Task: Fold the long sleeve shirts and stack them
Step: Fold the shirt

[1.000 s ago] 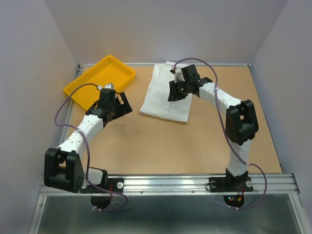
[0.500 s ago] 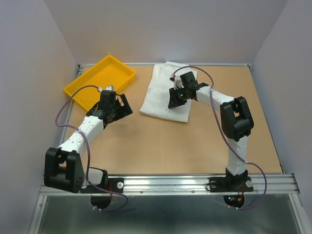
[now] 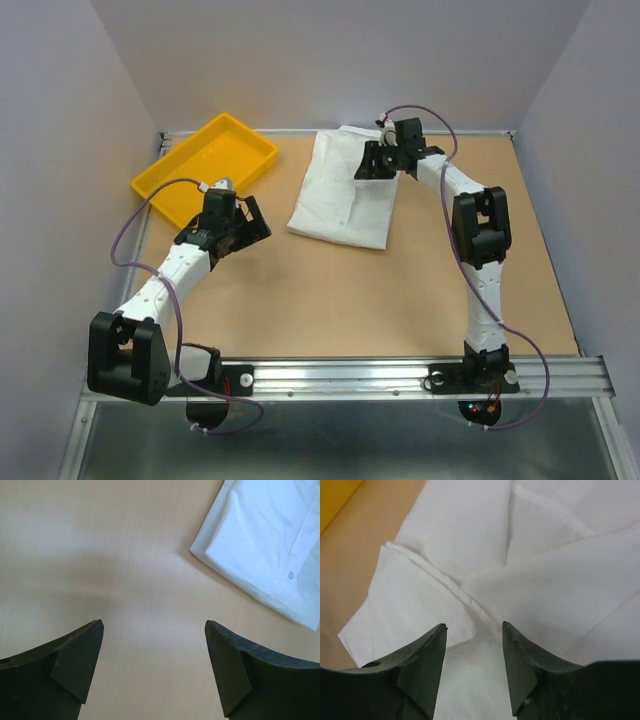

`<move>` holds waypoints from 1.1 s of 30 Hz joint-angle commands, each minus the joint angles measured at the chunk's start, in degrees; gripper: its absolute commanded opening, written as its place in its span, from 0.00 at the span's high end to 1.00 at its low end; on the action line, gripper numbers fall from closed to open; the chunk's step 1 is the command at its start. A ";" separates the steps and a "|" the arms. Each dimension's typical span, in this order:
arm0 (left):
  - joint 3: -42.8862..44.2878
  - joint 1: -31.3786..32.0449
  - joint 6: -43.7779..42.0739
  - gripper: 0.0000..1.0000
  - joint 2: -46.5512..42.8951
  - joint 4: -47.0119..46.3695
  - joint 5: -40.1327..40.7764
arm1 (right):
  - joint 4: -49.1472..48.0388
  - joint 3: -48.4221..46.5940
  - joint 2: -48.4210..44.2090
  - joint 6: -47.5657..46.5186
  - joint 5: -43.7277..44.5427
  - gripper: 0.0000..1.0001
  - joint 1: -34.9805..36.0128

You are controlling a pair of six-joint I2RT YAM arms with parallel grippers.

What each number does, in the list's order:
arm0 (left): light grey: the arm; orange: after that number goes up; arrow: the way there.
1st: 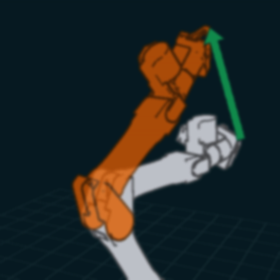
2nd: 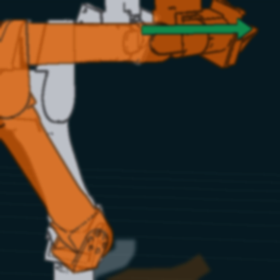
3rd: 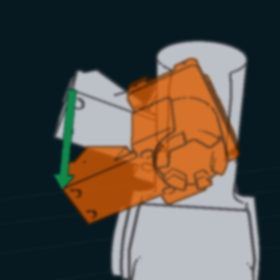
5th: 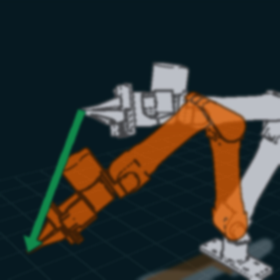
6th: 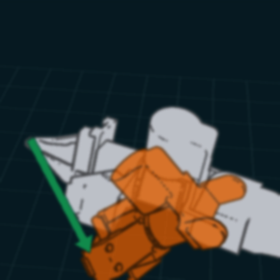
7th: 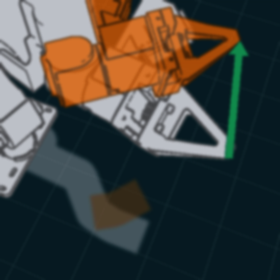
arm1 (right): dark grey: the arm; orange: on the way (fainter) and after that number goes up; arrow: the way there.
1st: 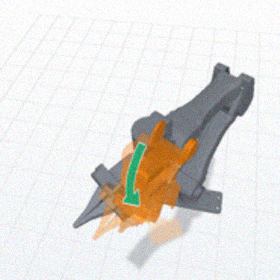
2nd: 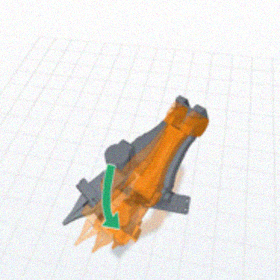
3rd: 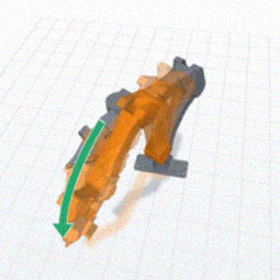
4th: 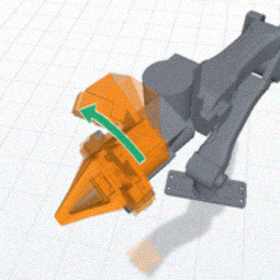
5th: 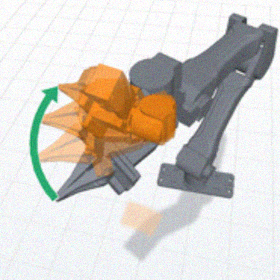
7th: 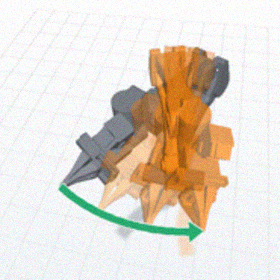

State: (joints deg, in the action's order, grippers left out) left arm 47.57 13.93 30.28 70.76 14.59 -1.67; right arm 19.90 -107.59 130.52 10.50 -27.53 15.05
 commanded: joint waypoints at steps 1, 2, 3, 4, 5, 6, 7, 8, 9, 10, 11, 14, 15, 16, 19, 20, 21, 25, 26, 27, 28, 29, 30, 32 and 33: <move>-0.81 0.39 -0.40 0.05 -1.68 0.00 0.44 | -3.73 -6.13 3.24 3.73 -2.88 0.45 -0.72; -0.73 0.39 -0.49 0.06 -1.77 0.00 0.35 | -3.82 -7.27 3.60 4.26 -2.79 0.45 -1.07; -0.73 0.39 -0.49 0.05 -1.77 -0.09 0.35 | -4.08 -7.72 3.86 4.61 -2.88 0.45 -1.25; -0.73 0.39 -0.49 0.05 -1.59 -0.09 0.35 | -3.99 -7.98 3.78 4.96 -2.97 0.45 -1.25; -0.64 0.39 -0.40 0.06 -1.59 -0.09 0.35 | -4.08 -7.64 3.43 4.88 -2.88 0.45 -1.25; -0.64 0.39 -0.49 0.06 -1.59 -0.09 0.35 | -4.08 -7.02 2.64 4.97 -2.97 0.45 -1.25; -0.55 0.39 -0.40 0.06 -1.50 -0.17 0.27 | -4.08 -6.24 0.90 5.66 -2.88 0.45 -1.25; -0.64 0.39 -0.40 0.06 -1.50 -0.26 0.27 | -4.17 -5.18 -0.34 6.19 -2.97 0.46 -1.25; -0.55 0.39 -0.40 0.05 -1.42 -0.26 0.18 | -4.52 -2.48 -1.48 6.81 -3.14 0.46 -1.25; -0.55 0.39 -0.40 0.05 -1.33 -0.44 0.09 | -4.69 -1.06 -4.02 8.47 -3.32 0.46 -1.08; -0.55 0.39 -0.31 0.06 -1.24 -0.44 0.00 | -4.87 0.44 -4.04 9.61 -2.97 0.46 -0.99; -0.37 0.39 -0.58 0.05 -0.63 -0.70 -0.17 | -5.84 6.33 -8.70 13.22 -0.78 0.46 0.59; -0.37 0.39 -0.66 0.05 -0.54 -0.70 -0.17 | -5.93 7.30 -10.53 14.01 0.19 0.46 1.29; -0.37 0.39 -0.84 0.05 -0.19 -0.79 -0.17 | -6.27 8.44 -11.16 15.32 1.24 0.45 2.60; -0.55 0.48 -0.93 0.06 0.25 -0.79 -0.35 | -6.45 9.33 -12.04 19.02 5.81 0.40 5.34; -0.64 0.48 -1.01 0.06 0.17 -0.70 -0.35 | -6.37 9.50 -11.96 19.81 7.04 0.39 6.04; -0.73 0.39 -1.02 0.06 0.17 -0.70 -0.52 | -6.37 9.68 -11.78 20.69 8.27 0.38 6.92; -0.99 0.48 -1.19 0.05 -0.53 -0.53 -0.53 | -6.45 11.08 -9.94 26.48 12.31 0.36 7.36; -1.08 0.48 -1.10 0.05 -0.71 -0.44 -0.26 | -6.45 11.26 -9.67 27.02 12.85 0.36 7.36; -1.16 0.48 -1.10 0.05 -0.80 -0.18 -0.17 | -6.45 11.35 -9.32 27.46 13.20 0.36 7.36; -1.17 0.48 -1.10 0.05 -1.15 -0.09 0.00 | -6.45 11.26 -9.06 27.81 13.38 0.36 7.36; -1.43 0.48 -1.28 0.05 -1.33 -0.09 0.18 | -6.37 11.18 -8.36 28.25 13.55 0.35 7.36; -1.60 0.48 -1.19 0.05 -1.50 0.00 0.18 | -6.37 10.83 -8.09 28.43 13.64 0.34 7.28; -1.87 0.48 -1.19 0.05 -1.77 -0.09 0.26 | -6.36 10.65 -7.39 28.96 14.77 0.34 7.36; -2.13 0.48 -1.10 0.05 -1.77 -0.17 0.18 | -6.37 10.82 -6.86 29.22 15.39 0.34 7.36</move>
State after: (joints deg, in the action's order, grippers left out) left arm 46.68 14.15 30.17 71.00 14.55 -1.89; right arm 15.05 -97.32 122.28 37.08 -15.97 23.07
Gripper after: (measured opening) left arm 0.945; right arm 0.657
